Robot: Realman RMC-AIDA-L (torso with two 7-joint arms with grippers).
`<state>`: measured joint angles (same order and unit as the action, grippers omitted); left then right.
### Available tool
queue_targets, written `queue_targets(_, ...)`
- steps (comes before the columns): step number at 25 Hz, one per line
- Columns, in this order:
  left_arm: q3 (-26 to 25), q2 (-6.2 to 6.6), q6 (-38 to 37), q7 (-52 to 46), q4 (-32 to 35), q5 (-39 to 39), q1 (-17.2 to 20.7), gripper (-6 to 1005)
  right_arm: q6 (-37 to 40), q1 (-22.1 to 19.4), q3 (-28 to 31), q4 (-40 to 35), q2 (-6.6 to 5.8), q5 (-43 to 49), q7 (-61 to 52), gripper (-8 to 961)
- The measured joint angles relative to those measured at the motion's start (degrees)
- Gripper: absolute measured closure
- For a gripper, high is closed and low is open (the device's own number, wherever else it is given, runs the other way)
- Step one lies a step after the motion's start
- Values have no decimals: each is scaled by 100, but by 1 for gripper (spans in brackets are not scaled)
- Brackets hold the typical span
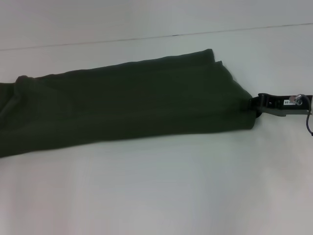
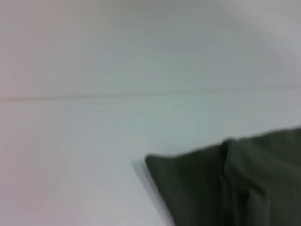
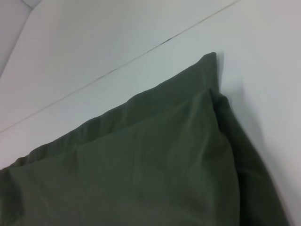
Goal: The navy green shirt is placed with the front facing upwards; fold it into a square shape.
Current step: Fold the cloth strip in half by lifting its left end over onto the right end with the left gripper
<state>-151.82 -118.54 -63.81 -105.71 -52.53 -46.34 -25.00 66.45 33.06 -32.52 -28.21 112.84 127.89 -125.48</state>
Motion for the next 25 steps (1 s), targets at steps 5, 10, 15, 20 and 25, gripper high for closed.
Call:
queue_targets(5, 64, 3, -53, 16, -9, -284, -122, 675, -2, 12, 0, -2, 0, 0, -14, 937)
queue_targets(10, 274, -126, 33, 94, 123, -298, -418, 676, -4, 25, 0, -5, 0, -1, -16, 937)
queue_targets(15, 753, -241, 404, 90, 243, -267, -626, 676, -3, 29, 0, -6, 0, -5, -18, 937)
queue_targets(20, 1099, -347, 921, 64, 255, -256, -649, 676, -2, 33, 0, -2, 0, -9, -20, 936)
queue_targets(25, 1256, -384, 1249, 65, 270, -252, -657, 675, 10, 33, 0, 0, 0, -19, -21, 936)
